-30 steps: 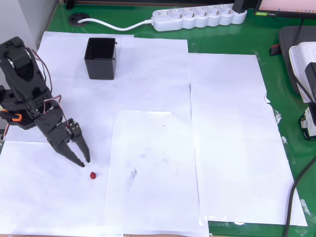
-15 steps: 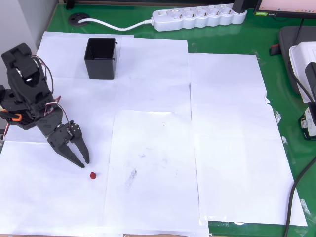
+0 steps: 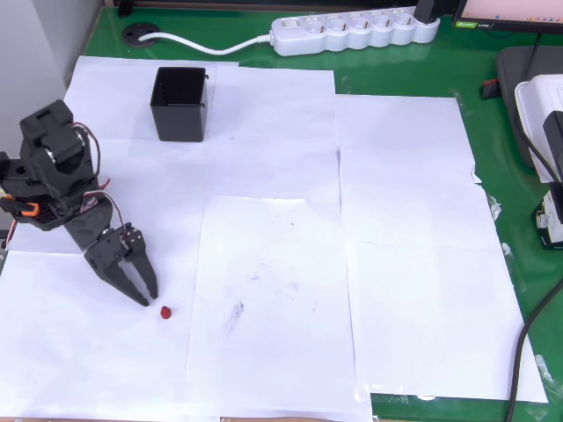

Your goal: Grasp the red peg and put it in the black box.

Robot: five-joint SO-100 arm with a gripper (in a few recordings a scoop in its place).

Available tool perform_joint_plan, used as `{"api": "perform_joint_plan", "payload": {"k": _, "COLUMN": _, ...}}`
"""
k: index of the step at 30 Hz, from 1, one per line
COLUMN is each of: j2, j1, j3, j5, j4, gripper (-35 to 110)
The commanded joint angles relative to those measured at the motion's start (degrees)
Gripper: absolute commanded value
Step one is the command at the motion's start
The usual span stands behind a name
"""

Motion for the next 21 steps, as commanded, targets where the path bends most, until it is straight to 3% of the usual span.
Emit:
{"api": "perform_joint_plan", "payload": {"k": 1, "j2": 1.6, "j1": 0.8, "j3": 1.7, "j5": -0.4, "j4": -2.8, "gripper": 0}}
{"api": "perform_joint_plan", "payload": {"k": 13, "j2": 1.9, "j1": 0.5, "j3": 1.8, "j5": -0.5, "j4": -3.5, "gripper": 2}}
{"api": "perform_joint_plan", "payload": {"k": 15, "j2": 1.9, "j1": 0.2, "j3": 1.8, "j5": 0.0, "j4": -3.7, "gripper": 12}}
{"api": "perform_joint_plan", "payload": {"k": 21, "j2": 2.3, "j1": 0.9, "j3": 3.5, "j5": 0.9, "j4": -3.3, "gripper": 12}}
